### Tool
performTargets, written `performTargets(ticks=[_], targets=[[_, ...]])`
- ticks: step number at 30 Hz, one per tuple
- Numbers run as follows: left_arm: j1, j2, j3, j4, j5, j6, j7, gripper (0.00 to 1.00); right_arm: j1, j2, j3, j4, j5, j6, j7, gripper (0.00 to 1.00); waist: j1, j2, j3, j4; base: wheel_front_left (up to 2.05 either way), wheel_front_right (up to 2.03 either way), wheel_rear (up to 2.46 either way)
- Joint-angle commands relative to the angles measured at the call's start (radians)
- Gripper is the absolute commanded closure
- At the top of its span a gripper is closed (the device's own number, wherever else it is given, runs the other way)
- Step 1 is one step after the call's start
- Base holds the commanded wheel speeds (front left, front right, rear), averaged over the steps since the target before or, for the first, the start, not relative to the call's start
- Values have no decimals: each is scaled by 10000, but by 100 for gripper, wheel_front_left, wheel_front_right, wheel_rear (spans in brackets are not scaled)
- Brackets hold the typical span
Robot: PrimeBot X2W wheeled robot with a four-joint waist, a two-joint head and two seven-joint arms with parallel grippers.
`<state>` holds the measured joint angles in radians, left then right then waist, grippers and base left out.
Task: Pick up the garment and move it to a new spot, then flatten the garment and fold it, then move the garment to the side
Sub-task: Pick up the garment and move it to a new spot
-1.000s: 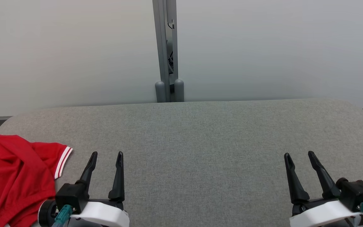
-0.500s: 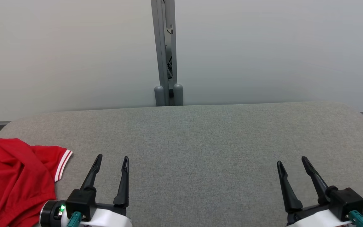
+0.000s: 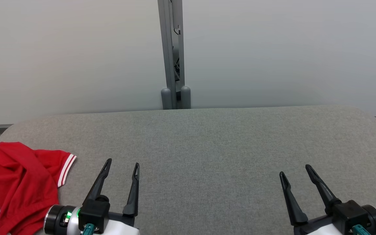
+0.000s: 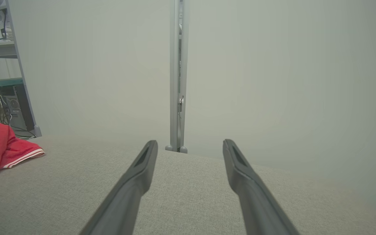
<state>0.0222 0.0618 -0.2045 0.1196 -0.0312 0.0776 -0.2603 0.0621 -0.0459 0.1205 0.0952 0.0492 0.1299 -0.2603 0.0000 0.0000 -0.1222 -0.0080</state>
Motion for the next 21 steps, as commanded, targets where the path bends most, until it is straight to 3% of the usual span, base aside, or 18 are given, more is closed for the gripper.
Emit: performTargets(ticks=[1,14,21], targets=[[45,38,42,-15,41,19,-62,0,65,-83,1,-47,-40,13,-86,0,0,0,21,38,0,0,0],[-124,-5,227,69,-112,-71,-53,0,89,-76,-9,-76,212,8,-77,0,0,0,126,922,0,0,0],[-14,-32,411,66,-230,-79,-53,0,42,-73,117,-82,318,7,-76,0,0,0,180,1976,0,0,0]])
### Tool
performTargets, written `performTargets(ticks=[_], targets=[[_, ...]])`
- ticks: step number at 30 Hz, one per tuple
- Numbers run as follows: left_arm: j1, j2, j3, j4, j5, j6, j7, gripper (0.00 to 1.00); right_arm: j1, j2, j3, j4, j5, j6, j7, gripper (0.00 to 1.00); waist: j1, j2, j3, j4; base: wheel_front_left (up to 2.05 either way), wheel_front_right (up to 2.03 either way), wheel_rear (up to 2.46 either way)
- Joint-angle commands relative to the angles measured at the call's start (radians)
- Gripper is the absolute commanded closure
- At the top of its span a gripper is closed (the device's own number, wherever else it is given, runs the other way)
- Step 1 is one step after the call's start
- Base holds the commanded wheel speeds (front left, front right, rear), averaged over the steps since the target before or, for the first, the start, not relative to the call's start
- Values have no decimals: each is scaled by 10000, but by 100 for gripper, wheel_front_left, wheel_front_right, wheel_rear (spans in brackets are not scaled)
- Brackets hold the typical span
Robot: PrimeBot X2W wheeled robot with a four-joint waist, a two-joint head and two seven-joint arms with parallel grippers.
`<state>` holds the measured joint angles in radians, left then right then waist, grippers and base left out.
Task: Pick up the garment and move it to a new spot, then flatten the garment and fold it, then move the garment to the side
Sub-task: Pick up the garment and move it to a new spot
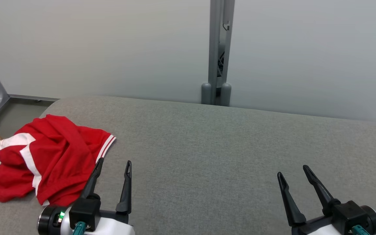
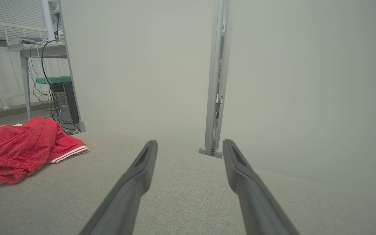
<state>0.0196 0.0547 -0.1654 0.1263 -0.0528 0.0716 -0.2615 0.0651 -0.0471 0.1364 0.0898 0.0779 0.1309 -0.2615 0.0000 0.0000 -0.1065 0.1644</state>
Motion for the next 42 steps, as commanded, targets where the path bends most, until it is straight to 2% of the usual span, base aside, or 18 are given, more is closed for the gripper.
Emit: performTargets(ticks=[1,12,21,28,32,36,42], targets=[[24,32,57,-7,-28,-7,-42,0,-11,-66,11,-36,53,-3,-64,0,0,0,34,393,0,0,0],[-21,5,187,-90,-33,-2,-40,0,-74,-60,148,199,601,-3,-64,0,0,0,68,1902,0,0,0],[-74,-11,509,-239,-152,69,-42,0,-228,-53,891,78,155,-3,-64,0,0,0,116,2568,0,0,0],[-130,-16,758,-232,-234,159,-42,0,-272,-61,1163,105,139,-4,-64,0,0,0,249,2682,0,0,0],[-415,-22,999,-34,-964,98,-42,0,-300,-161,1159,167,133,-4,-64,0,0,0,539,2652,0,0,0],[-1064,-20,1272,663,-1864,-4,-40,0,-306,-411,1180,281,186,-4,-64,0,0,0,920,2665,0,0,0],[-2400,-20,1542,1978,-2165,-173,-42,0,-642,-835,1244,255,152,-4,-64,0,0,0,1643,2539,0,0,0]])
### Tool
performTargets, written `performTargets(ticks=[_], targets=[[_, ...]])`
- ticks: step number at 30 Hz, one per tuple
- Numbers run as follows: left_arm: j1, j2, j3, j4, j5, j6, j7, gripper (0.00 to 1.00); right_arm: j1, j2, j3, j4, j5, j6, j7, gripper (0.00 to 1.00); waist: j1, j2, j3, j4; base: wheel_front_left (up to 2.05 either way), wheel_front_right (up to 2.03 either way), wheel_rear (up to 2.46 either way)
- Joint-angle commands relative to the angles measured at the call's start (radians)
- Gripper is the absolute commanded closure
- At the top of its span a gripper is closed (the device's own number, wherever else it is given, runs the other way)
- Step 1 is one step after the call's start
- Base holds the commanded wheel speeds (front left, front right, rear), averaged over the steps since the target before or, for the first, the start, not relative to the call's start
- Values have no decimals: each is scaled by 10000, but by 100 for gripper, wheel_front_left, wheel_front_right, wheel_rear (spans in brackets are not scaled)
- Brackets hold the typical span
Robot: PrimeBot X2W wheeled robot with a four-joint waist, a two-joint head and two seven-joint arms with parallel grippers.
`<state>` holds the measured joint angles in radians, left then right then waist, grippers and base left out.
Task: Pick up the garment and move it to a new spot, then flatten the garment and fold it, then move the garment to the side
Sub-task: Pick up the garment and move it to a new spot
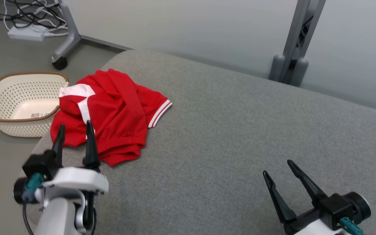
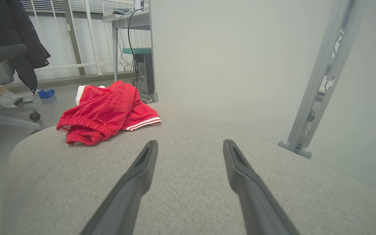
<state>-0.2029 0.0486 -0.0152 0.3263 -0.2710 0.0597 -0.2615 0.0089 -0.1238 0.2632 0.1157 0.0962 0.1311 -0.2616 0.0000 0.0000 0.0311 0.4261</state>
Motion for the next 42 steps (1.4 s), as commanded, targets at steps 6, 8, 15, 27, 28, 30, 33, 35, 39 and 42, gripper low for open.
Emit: performTargets(ticks=[6,8,15,27,28,30,33,35,39,42], targets=[[-2016,236,397,2024,55,183,50,0,-670,-476,184,23,15,-6,-62,0,0,0,1026,-400,0,0,0],[-2704,298,445,2706,-110,119,229,0,-861,-610,226,65,60,-6,-62,0,0,0,1247,-520,0,0,0],[-4599,741,597,4708,-532,-126,1299,0,-1248,-942,402,132,228,-6,-62,0,0,0,1986,-890,0,0,0],[-6374,1363,-291,7646,-144,-397,4938,0,-1930,-1065,641,365,530,-6,-62,0,0,0,2876,-1377,0,0,0],[-6388,1383,-326,7759,-146,-432,5078,0,-1963,-1041,648,374,554,-6,-62,0,0,0,2892,-1416,0,0,0],[-6378,1470,-362,7939,-155,-463,5205,0,-2041,-950,581,324,644,-6,-62,0,0,0,2921,-1499,0,0,0],[-6381,1532,-380,8040,-141,-364,4935,0,-2119,-884,475,242,729,-6,-62,0,0,0,3010,-1608,0,0,0],[-6365,1514,-421,8106,-174,-527,4751,68,-2161,-878,463,211,764,-6,-62,0,0,0,3051,-1651,0,0,0],[-6353,1602,-359,7944,-236,-541,3952,100,-2213,-900,490,215,812,-6,-62,0,0,0,3031,-1720,0,0,0],[-6266,1654,-86,7764,-453,-473,2739,100,-2173,-857,512,268,835,-6,-62,0,0,0,2864,-1803,0,0,0]])
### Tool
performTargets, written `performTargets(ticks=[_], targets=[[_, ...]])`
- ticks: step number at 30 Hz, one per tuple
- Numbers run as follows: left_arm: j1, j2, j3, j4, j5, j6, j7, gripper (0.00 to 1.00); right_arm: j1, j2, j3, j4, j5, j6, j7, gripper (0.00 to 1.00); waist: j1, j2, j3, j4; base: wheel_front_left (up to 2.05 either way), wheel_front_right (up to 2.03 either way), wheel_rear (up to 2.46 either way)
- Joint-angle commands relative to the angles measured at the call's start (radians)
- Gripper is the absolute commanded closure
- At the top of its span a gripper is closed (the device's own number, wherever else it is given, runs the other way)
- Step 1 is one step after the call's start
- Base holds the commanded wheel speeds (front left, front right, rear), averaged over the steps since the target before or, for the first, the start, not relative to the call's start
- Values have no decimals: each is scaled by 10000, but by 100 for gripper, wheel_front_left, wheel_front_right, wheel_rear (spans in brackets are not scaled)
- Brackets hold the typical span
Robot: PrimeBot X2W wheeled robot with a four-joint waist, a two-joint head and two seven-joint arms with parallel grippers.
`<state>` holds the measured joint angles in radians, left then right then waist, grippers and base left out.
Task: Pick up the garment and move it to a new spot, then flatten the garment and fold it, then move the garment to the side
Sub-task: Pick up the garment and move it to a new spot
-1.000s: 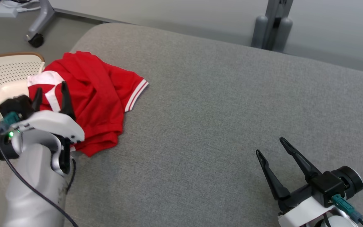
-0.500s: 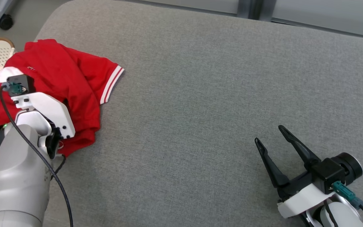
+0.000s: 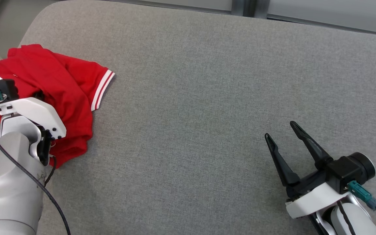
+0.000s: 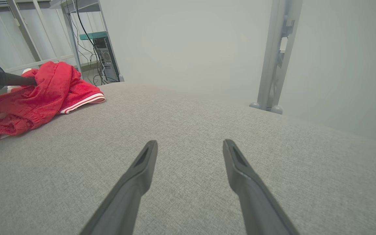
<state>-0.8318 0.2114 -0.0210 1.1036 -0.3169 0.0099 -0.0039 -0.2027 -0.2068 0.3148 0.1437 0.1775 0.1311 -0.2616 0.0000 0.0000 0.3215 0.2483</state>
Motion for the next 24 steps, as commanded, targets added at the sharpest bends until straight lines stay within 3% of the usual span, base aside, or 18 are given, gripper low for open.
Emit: performTargets(ticks=[1,6,12,19,24], targets=[[50,40,43,-61,-65,24,-194,100,-13,-6,-5,13,46,-6,-62,0,0,0,-123,-52,0,0,0],[-76,198,260,-398,-204,20,-1756,100,190,195,2,135,93,-6,-62,0,0,0,-664,-153,0,0,0],[-227,323,-21,-1220,100,-111,-2434,100,350,561,85,202,176,-6,-62,0,0,0,-1445,-428,0,0,0],[-194,366,-557,-2692,447,-472,-2447,100,668,861,30,249,225,-6,-62,0,0,0,-2315,-1179,0,0,0],[-2,422,-1130,-3697,688,-731,-1521,100,962,1011,-33,269,241,-5,-62,0,0,0,-2772,-2074,0,0,0]])
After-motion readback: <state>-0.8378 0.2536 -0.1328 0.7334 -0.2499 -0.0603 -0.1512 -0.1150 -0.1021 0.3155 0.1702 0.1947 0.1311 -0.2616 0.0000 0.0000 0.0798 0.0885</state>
